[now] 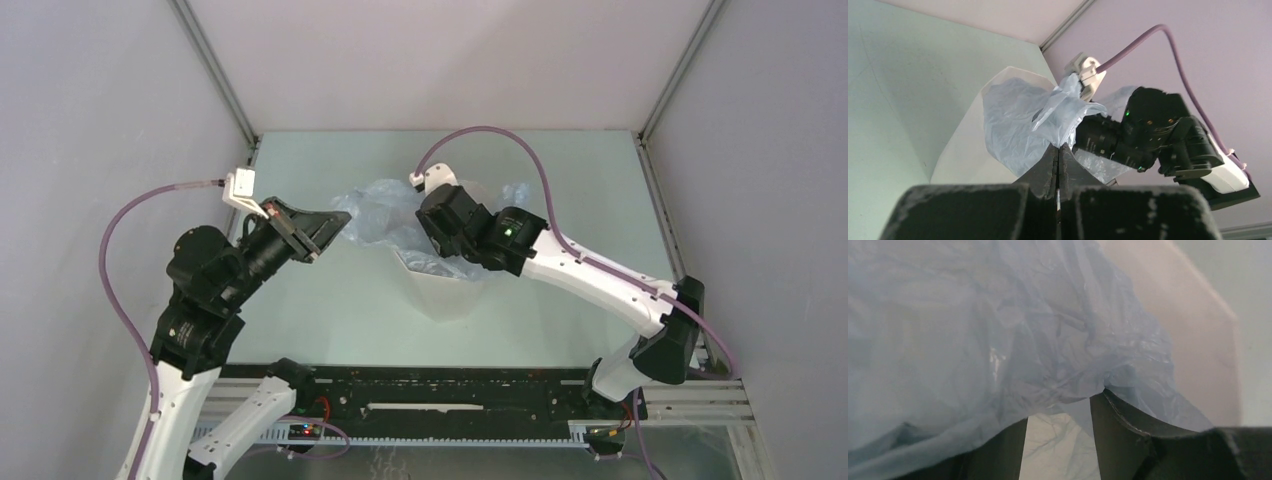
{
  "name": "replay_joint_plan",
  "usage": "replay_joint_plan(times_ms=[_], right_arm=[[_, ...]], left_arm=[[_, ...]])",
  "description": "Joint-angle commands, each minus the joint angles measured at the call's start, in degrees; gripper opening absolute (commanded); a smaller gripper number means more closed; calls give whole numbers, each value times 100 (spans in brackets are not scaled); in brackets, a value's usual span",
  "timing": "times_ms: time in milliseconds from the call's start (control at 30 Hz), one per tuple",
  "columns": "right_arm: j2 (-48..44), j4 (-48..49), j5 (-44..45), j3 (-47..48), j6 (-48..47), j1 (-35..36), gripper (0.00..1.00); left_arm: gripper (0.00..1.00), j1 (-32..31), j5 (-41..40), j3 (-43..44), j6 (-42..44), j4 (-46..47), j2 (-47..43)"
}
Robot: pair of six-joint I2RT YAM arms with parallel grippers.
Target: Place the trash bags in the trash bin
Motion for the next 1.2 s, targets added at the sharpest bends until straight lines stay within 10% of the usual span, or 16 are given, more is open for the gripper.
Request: replay_joint_plan(times_ms=[0, 333, 800, 1167], right_arm=[[121, 642, -488, -317, 391, -9, 54], [662, 450, -1602, -38, 364, -567, 55], [-404, -1769, -1660, 2218, 1453, -98, 95], [-811, -2022, -872, 1354, 1170, 154, 75]], left_arm=[[0, 35, -264, -42, -119, 121, 78], [0, 35, -472, -307, -267, 137, 705], [1, 26, -351, -43, -188, -331, 621], [0, 26, -424, 209, -370, -359, 627]])
